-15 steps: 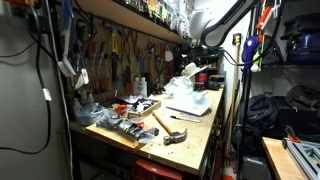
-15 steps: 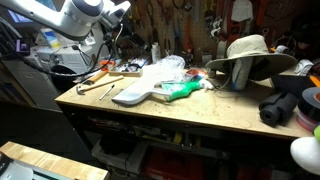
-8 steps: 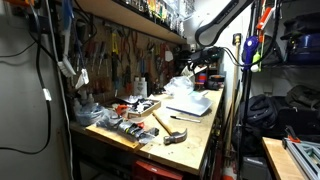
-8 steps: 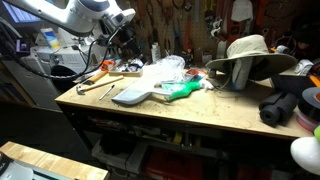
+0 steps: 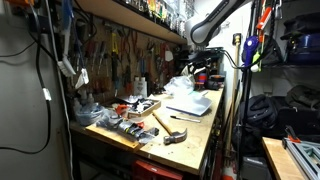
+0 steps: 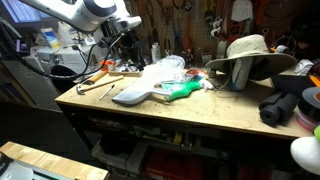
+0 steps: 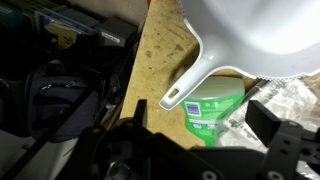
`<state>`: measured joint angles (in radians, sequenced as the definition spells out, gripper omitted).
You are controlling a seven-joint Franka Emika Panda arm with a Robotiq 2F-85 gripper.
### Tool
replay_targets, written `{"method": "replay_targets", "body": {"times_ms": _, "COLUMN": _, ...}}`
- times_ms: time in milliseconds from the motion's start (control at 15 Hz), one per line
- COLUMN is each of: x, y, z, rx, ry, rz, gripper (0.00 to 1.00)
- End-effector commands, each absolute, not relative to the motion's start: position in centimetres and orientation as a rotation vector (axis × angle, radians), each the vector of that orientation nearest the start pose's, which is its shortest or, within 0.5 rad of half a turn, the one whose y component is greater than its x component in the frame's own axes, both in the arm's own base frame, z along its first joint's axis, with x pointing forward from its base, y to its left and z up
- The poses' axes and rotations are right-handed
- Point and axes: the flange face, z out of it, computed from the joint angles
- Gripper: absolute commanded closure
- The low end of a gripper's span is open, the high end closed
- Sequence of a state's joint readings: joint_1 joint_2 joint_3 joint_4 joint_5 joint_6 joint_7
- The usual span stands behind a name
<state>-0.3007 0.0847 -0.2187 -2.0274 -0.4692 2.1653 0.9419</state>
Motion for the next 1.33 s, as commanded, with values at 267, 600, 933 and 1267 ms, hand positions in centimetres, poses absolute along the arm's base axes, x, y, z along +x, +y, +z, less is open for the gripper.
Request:
{"method": "replay_targets", "body": {"times_ms": 267, "x": 49.6, "y": -31.7, "z": 40.7, "rx": -2.774, "ry": 2.127, "rz": -0.143, "gripper": 0.00}}
{"method": "replay_targets", "body": {"times_ms": 600, "x": 49.0, "y": -35.2, "z": 39.4, "rx": -2.578, "ry": 2.276, "rz": 0.089, "gripper": 0.00}}
{"method": "replay_targets", "body": {"times_ms": 933, "x": 49.2, "y": -37.4, "z": 37.0, "rx": -2.394, "ry": 2.375, "rz": 0.223, "gripper": 0.00}}
{"method": "replay_targets", "body": {"times_ms": 1267, "x": 49.4, "y": -40.1, "z": 35.0, "rx": -2.248, "ry": 2.394, "rz": 0.262, "gripper": 0.00}}
